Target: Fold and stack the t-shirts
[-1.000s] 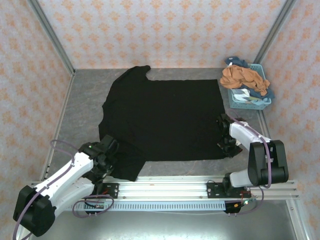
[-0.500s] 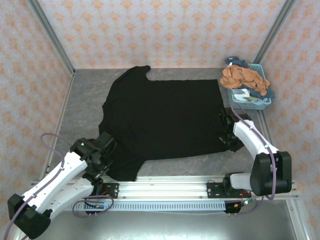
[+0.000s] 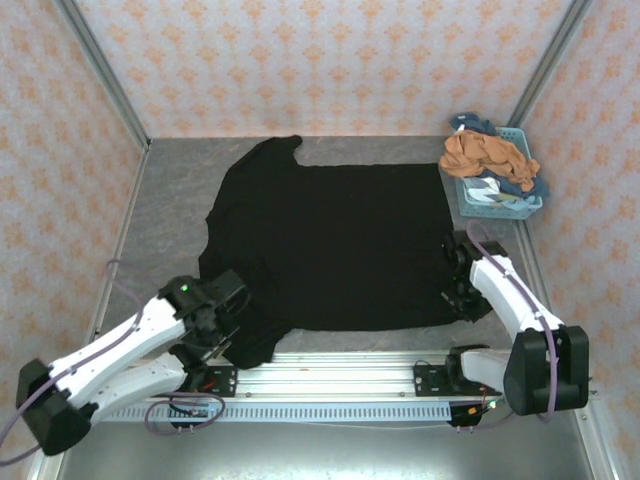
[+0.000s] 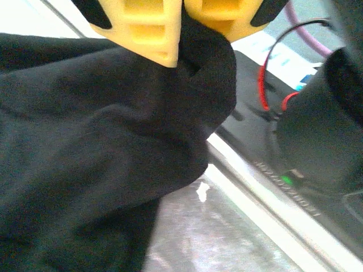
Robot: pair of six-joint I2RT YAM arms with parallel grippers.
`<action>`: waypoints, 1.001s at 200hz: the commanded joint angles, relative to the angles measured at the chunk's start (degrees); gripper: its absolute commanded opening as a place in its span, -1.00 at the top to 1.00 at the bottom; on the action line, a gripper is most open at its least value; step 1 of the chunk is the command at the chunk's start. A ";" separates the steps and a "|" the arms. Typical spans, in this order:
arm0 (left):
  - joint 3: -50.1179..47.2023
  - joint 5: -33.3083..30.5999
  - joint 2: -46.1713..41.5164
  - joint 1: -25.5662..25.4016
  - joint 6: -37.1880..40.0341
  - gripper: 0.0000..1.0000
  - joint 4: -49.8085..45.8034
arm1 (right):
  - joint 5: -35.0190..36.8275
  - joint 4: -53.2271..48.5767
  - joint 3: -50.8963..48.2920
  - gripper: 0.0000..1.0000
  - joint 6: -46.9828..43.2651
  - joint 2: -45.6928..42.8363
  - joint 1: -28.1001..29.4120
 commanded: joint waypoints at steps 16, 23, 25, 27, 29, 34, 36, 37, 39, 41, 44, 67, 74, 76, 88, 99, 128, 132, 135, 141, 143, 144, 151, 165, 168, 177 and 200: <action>20.65 -15.87 13.23 -0.09 11.82 1.00 -1.57 | 3.80 -2.54 4.52 1.00 -0.87 2.61 -0.44; 23.17 -18.32 15.18 0.21 13.65 1.00 -1.80 | 4.41 -2.37 5.08 1.00 -0.48 2.91 -0.35; 23.79 -18.80 15.69 0.38 14.29 1.00 -1.72 | 4.48 -2.28 5.29 1.00 -0.35 3.04 -0.37; 24.28 -19.25 16.06 0.55 14.84 1.00 -1.59 | 4.56 -2.27 5.52 1.00 -0.22 3.20 -0.38; 24.69 -19.65 16.48 0.79 15.38 1.00 -1.47 | 4.63 -2.27 5.73 1.00 -0.06 3.44 -0.38; 25.59 -20.44 17.46 1.52 16.57 1.00 -0.84 | 4.67 -2.18 6.29 1.00 0.09 4.02 -0.39; 25.83 -20.70 17.80 1.87 17.02 1.00 -0.58 | 4.68 -2.12 6.54 1.00 0.17 4.30 -0.38; 26.01 -20.81 17.97 2.09 17.21 1.00 -0.51 | 4.68 -2.11 6.64 1.00 0.24 4.43 -0.38; 26.20 -20.94 18.23 2.43 17.64 1.00 -0.23 | 4.59 -2.14 6.87 1.00 0.36 4.80 -0.38; 26.42 -20.95 18.67 2.93 18.05 1.00 0.10 | 4.59 -2.18 7.14 1.00 0.50 5.13 -0.38; 26.59 -20.95 19.12 3.76 18.62 1.00 0.48 | 4.67 -2.33 7.62 1.00 0.69 5.64 -0.38; 28.09 -20.92 22.31 9.86 22.85 1.00 3.77 | 4.59 -2.61 11.34 1.00 1.36 9.67 -0.38; 28.89 -21.48 23.38 11.13 24.29 1.00 4.68 | 4.52 -2.53 12.39 1.00 1.46 10.51 -0.38; 29.09 -21.59 23.78 11.57 24.68 1.00 4.91 | 4.49 -2.47 12.65 1.00 1.48 10.85 -0.38; 30.73 -21.33 26.11 13.58 27.22 1.00 6.47 | 4.59 -2.02 14.18 1.00 1.54 12.05 -0.39; 32.70 -20.85 28.57 14.99 29.05 1.00 7.27 | 4.76 -1.52 15.43 1.00 1.72 13.05 -0.44; 37.77 -23.15 33.97 17.40 32.82 1.00 7.26 | 6.42 -1.31 19.03 1.00 1.37 16.25 -0.49; 38.31 -23.40 34.39 17.86 33.20 1.00 7.13 | 6.85 -1.31 19.35 1.00 1.29 16.71 -0.47; 38.67 -23.68 34.71 18.15 33.38 1.00 7.05 | 7.18 -1.23 19.60 1.00 1.28 17.03 -0.51; 39.21 -24.37 35.13 18.66 33.88 1.00 7.12 | 7.71 -1.22 20.10 1.00 1.19 17.69 -0.70; 39.34 -24.64 35.22 18.83 33.98 1.00 7.15 | 7.79 -1.22 20.21 1.00 1.13 17.85 -0.79; 39.41 -24.76 35.25 18.92 34.04 1.00 7.18 | 7.81 -1.13 20.28 1.00 1.12 17.98 -0.80; 39.85 -25.68 35.38 19.45 34.56 1.00 7.36 | 7.91 -0.98 20.74 1.00 0.93 18.60 -1.11; 40.26 -26.44 35.67 20.58 35.28 1.00 8.27 | 7.97 -0.26 21.28 1.00 0.84 19.78 -1.43; 40.34 -26.46 35.79 20.82 35.43 1.00 8.53 | 7.83 0.01 21.39 1.00 0.84 19.85 -1.48; 40.49 -26.13 36.06 21.43 35.75 1.00 9.21 | 7.36 0.72 21.79 1.00 0.77 20.63 -1.61; 41.76 -25.87 37.11 22.49 37.14 1.00 10.46 | 7.65 1.39 23.87 1.00 0.58 22.92 -1.61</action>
